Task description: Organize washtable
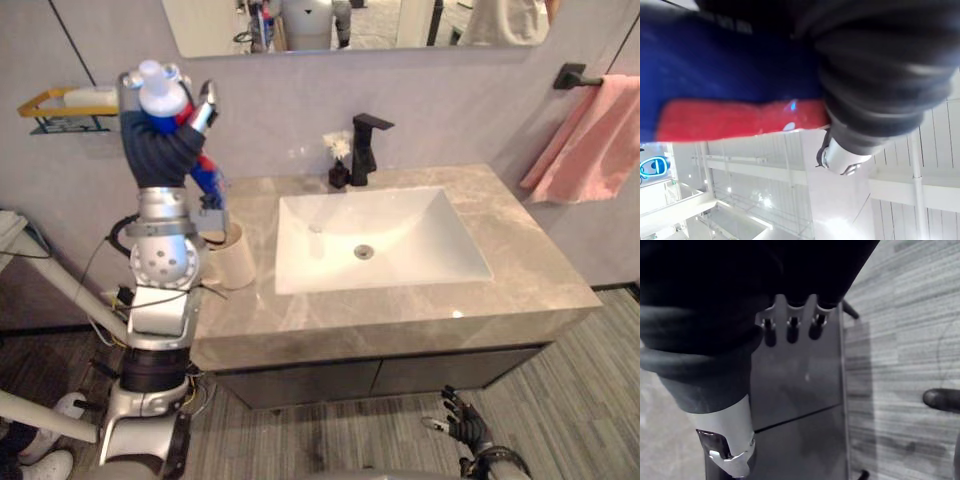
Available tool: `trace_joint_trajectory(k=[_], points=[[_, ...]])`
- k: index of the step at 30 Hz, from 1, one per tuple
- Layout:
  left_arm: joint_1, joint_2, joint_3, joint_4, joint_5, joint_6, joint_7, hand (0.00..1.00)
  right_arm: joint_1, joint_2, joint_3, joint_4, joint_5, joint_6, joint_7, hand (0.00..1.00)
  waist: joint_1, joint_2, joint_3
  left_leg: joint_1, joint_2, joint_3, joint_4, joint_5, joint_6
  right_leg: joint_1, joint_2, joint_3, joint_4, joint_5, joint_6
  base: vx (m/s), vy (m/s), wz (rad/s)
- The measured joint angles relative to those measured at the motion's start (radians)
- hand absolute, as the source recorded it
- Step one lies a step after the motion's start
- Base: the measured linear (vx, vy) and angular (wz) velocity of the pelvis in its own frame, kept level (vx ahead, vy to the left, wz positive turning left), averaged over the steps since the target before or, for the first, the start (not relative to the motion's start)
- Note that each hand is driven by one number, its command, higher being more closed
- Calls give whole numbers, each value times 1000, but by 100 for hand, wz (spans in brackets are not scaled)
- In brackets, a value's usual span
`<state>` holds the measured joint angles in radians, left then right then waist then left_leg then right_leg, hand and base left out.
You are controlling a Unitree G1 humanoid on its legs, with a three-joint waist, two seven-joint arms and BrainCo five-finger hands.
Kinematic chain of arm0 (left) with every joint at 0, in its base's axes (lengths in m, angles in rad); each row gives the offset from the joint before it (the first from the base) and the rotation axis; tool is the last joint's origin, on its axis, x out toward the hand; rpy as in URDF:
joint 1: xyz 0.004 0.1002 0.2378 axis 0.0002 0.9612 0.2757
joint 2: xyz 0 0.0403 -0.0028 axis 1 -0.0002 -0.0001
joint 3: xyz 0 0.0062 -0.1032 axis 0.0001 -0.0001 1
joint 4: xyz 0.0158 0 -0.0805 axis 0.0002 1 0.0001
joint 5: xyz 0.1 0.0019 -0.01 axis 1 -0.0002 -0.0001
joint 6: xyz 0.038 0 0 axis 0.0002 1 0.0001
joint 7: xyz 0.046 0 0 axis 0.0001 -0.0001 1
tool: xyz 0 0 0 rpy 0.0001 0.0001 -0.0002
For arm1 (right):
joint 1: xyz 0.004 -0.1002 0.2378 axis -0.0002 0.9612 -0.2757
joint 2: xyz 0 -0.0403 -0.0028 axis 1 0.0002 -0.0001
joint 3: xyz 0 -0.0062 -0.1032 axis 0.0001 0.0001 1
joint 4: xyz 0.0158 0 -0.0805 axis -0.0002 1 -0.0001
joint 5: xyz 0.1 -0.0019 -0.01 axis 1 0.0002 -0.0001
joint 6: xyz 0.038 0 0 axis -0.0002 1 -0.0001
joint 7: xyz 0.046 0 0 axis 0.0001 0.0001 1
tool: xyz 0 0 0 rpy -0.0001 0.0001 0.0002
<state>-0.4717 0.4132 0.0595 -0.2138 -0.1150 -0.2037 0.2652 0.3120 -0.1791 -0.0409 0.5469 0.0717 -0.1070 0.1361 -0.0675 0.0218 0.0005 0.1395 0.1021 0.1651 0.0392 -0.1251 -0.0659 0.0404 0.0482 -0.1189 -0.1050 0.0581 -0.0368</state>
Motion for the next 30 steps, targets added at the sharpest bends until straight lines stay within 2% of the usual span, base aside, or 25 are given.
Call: trace_joint_trajectory(k=[6,14,30], points=[[-43,5,44,116,-1,2,21,100,-3,-2,29,28,33,0,-1,0,-2,-30,14,-17,-14,0,0,5,8,-23,-12,16,0,13,8,-23,43,-7],[-48,5,67,150,-8,3,25,100,0,0,32,56,36,-1,-3,0,1,-62,40,-36,-23,0,-5,6,11,-48,-27,21,0,26,20,-40,38,-2],[-15,-9,100,255,-52,4,22,100,-9,3,32,56,36,-3,-5,0,-3,-65,50,-53,-37,4,-2,1,20,-70,-36,44,0,59,28,-1,20,-5]])
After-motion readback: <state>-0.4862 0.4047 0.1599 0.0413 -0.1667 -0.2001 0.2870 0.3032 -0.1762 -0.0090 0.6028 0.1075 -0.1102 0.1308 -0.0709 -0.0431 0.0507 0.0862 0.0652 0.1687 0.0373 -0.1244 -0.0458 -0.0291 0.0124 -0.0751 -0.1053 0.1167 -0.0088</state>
